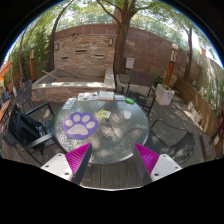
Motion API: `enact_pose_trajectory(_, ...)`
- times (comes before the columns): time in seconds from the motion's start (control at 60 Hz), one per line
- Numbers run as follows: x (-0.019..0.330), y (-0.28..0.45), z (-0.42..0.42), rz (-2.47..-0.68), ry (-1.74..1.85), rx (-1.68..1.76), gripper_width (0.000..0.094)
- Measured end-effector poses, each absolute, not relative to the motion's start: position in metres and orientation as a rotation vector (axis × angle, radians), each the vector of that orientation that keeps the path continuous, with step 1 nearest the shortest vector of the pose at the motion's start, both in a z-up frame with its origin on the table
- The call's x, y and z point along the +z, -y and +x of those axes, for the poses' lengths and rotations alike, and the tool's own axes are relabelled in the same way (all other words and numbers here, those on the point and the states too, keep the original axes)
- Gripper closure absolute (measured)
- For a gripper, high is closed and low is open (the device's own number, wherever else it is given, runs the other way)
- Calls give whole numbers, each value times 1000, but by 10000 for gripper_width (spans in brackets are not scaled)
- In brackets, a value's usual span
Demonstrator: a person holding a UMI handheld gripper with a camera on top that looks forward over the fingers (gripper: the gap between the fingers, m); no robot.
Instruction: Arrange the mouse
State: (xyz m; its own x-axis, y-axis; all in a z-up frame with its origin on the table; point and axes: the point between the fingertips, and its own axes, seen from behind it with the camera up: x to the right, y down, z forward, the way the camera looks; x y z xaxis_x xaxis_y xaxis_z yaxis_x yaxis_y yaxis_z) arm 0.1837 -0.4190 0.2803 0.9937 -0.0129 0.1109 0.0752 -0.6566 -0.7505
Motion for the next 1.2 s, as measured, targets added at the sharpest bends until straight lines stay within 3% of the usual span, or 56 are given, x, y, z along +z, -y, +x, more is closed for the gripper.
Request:
enact_pose_trajectory(0.133, 270, 419, 190, -2318, 35, -128, 105)
enact_pose_trajectory(0.333, 212, 362, 225, -2352, 34, -124, 108)
enact_pose_trajectory(0.767, 70, 63, 318, -2233, 47, -91, 77)
enact_pose_trajectory(0.983, -5, -23, 336, -2279, 93, -98, 166)
enact_pose_trajectory(1.033, -17, -32, 338, -2297, 102, -90, 225)
enact_pose_trajectory(1.133, -16, -39, 332, -2270, 104, -26, 428)
enact_pose_trajectory(1.2, -14, -37, 334, -2260, 118, -30, 457)
